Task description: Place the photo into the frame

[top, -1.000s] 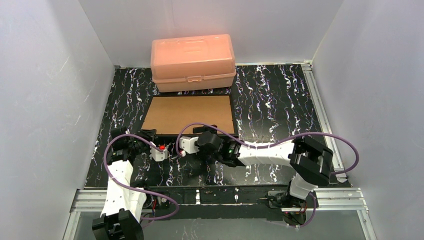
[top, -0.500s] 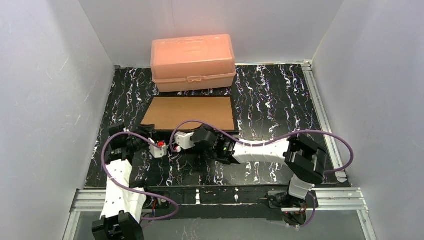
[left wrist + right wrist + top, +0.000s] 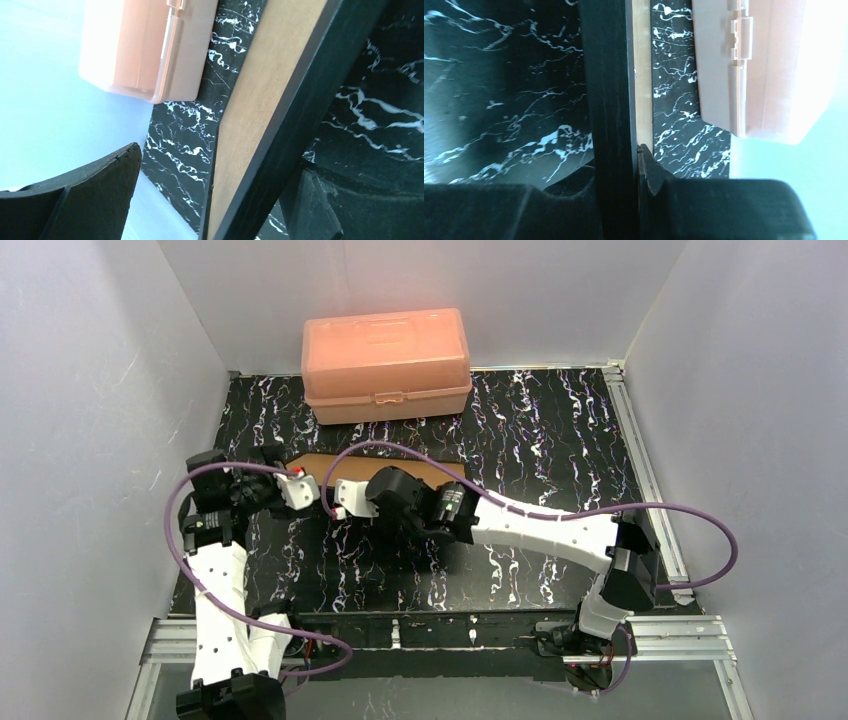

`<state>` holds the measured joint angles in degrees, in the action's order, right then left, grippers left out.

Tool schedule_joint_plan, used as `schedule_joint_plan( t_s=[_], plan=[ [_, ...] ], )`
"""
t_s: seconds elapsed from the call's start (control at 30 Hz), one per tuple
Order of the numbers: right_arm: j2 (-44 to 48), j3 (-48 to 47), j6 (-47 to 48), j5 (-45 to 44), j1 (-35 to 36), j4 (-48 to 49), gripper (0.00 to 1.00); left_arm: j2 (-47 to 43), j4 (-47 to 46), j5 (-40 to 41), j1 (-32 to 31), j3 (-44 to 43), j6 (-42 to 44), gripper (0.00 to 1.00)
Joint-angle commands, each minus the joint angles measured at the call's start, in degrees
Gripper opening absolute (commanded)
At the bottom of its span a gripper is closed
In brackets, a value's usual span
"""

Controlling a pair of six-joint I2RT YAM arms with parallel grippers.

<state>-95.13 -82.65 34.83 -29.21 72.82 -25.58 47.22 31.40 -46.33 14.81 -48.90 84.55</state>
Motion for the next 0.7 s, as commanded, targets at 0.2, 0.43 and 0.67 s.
schedule_joint_plan(
  t_s=[0.2,0.43,0.67],
  plan=[
    [-6.5,-33.1,-26.1,12.7,0.4,-26.8,0.22,6.1,10.6,-13.6,6.0,-17.9,-30.0,0.98],
    [-11.6,-44.7,-34.0,15.7,-3.3,-34.3,0.21,8.0,0.4,-21.2,12.0,-22.9,-54.9,0.98],
    [-3.7,-30.9,-41.6,32.8,-17.9,-26.2,0.19,15.2,-6.7,-30.8,17.0,-27.8,-74.8,0.98]
  ],
)
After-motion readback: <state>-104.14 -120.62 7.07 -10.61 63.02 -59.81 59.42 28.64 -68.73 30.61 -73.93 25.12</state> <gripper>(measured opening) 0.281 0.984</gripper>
